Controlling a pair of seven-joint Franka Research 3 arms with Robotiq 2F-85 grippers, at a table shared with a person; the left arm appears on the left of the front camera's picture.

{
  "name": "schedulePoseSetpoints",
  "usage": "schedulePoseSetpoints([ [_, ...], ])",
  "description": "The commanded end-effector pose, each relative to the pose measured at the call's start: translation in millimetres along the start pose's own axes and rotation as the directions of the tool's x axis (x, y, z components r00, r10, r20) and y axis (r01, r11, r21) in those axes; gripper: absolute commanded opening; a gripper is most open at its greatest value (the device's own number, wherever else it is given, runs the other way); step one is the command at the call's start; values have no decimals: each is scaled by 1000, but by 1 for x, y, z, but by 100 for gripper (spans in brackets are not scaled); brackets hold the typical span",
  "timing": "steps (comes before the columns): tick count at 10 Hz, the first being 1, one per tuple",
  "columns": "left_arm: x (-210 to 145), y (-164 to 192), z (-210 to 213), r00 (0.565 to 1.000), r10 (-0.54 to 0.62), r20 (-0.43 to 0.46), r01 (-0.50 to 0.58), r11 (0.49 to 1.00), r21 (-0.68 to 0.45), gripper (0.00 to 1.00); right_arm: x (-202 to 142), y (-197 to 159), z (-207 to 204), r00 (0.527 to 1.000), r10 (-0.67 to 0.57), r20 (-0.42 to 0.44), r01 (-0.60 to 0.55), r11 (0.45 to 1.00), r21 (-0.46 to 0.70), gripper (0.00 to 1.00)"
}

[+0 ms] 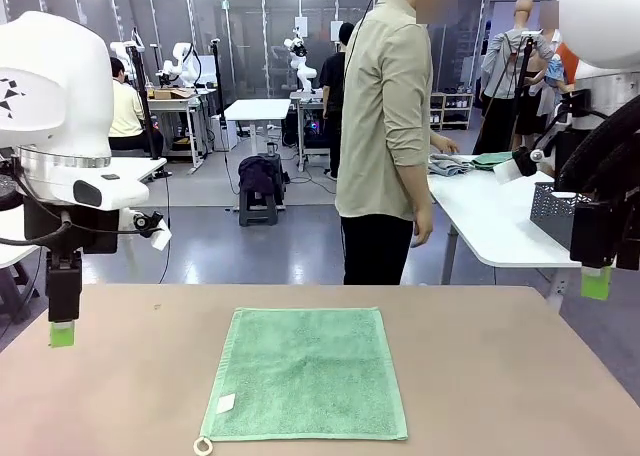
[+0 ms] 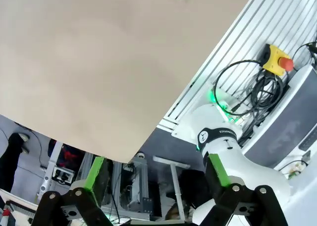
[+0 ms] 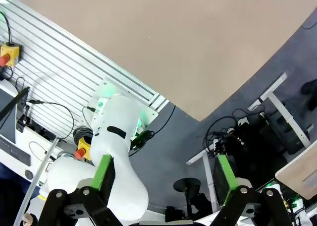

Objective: Fold the towels and place them in the basket.
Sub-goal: When a person lays out a Towel with hook on the table, fold it in half twice.

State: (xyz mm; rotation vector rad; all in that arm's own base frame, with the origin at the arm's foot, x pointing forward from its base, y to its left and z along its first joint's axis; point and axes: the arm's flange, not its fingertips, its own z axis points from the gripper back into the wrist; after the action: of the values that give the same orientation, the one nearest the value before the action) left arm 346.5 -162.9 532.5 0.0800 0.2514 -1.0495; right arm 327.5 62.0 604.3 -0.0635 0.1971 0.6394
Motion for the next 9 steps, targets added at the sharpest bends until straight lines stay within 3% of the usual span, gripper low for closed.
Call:
schedulePoseSetpoints([
  [1, 3, 1, 2, 1000, 19, -11, -18, 1000, 25, 100, 1, 0, 1, 999, -26, -20, 26, 1000, -6, 100],
  [2, 0, 0, 0, 1000, 0, 0, 0, 1000, 0, 100, 0, 0, 0, 1000, 0, 0, 0, 1000, 0, 100],
  [3, 7, -5, 0, 991, -130, 32, 127, 988, 84, 100, 6, 0, -4, 995, 93, 43, -92, 995, -30, 100],
  [5, 29, -9, -10, 952, -297, 75, 279, 942, 189, 100, 21, 3, -18, 970, 222, 101, -216, 974, -70, 100],
  [9, 70, -10, -59, 823, -564, 72, 525, 802, 285, 100, 53, 29, -71, 880, 441, 178, -430, 898, -95, 100],
])
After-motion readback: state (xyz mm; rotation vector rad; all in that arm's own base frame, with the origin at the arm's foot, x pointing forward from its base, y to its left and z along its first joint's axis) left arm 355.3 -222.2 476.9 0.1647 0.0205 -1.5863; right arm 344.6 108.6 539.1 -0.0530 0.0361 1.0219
